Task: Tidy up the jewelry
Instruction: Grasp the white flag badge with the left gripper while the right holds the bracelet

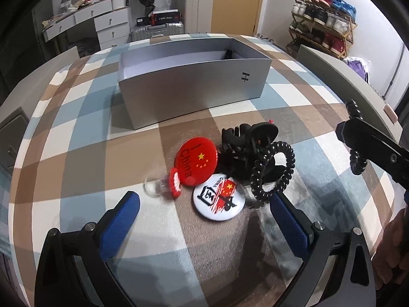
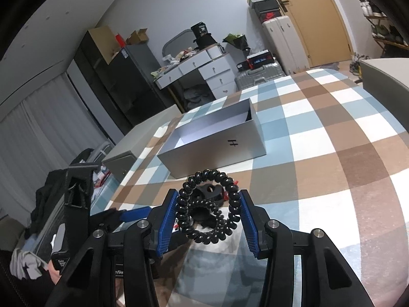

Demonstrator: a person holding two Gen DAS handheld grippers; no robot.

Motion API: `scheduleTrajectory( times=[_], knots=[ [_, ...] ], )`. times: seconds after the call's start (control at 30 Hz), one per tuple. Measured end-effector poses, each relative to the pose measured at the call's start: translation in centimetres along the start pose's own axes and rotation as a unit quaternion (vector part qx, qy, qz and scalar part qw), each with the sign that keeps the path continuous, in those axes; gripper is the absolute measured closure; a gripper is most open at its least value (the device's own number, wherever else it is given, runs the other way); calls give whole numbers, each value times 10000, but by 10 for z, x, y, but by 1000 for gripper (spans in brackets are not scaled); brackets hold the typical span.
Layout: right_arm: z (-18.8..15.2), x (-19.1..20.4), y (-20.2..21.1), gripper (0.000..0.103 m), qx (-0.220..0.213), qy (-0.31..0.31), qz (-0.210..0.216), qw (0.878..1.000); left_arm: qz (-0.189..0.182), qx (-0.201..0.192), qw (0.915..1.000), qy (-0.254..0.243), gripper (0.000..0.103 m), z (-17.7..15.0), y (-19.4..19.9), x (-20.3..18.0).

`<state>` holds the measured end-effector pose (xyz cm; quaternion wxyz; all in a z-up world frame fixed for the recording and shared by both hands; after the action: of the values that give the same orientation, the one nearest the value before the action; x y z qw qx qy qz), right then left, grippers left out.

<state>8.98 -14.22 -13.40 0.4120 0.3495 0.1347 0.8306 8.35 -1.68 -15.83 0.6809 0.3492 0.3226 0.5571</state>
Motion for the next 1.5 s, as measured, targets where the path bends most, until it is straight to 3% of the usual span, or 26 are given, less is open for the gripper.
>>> scheduleTrajectory(
  times=[0.13, 0.3, 0.43, 0.6, 0.67, 0.8, 0.9, 1.03, 1.1, 1.17, 1.43, 1.5],
  knots=[
    [1, -2, 2, 56, -28, -18, 33, 10000, -43, 110, 9994, -314, 25, 0, -3, -8],
    [0, -3, 4, 55, -47, -36, 54, 10000, -88, 185, 9976, -664, 33, -1, -2, -8],
    [0, -6, 5, 55, -67, -76, 48, 9999, -124, 193, 9949, -985, 48, -2, -1, -4],
    [0, -8, 7, 55, -73, -109, 11, 9999, -276, 246, 9917, -1229, 56, -5, 0, -6],
    [1, -8, 7, 55, -79, -112, -9, 9999, -442, 266, 9907, -1258, 71, -7, 2, -10],
    [1, -5, 7, 54, -61, -89, -15, 9999, -395, 213, 9900, -1335, 71, -11, 5, -14],
    [1, -3, 7, 54, -52, -57, -2, 10000, -309, 175, 9930, -1127, 70, -8, 4, -7],
    [1, -1, 6, 54, -46, -24, 5, 10000, -437, 133, 9932, -1074, 70, -2, 3, -9],
    [1, 0, 6, 54, -44, -5, -7, 10000, -376, 130, 9920, -1198, 65, 0, 1, -13],
    [1, -1, 6, 54, -38, -10, -8, 10000, -271, 149, 9904, -1345, 50, 1, -3, -17],
    [1, -3, 6, 54, -9, -33, -25, 10000, -299, 127, 9895, -1411, 50, 8, -10, -19],
    [0, -3, 7, 54, -8, -13, -31, 10000, -393, 129, 9899, -1358, 54, 7, -10, -18]
  ],
)
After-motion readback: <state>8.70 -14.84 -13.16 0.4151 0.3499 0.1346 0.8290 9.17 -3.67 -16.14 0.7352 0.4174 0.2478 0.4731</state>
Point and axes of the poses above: each gripper's, at about its wrist camera, not at the fingertips, and y roughly against the way its jaws point, x to its left, z to its top, the point moved 5 cm from there along -y, roughly the way its jaws point, and after that the axes turned 2 degrees about x, right-handed, at the moved point
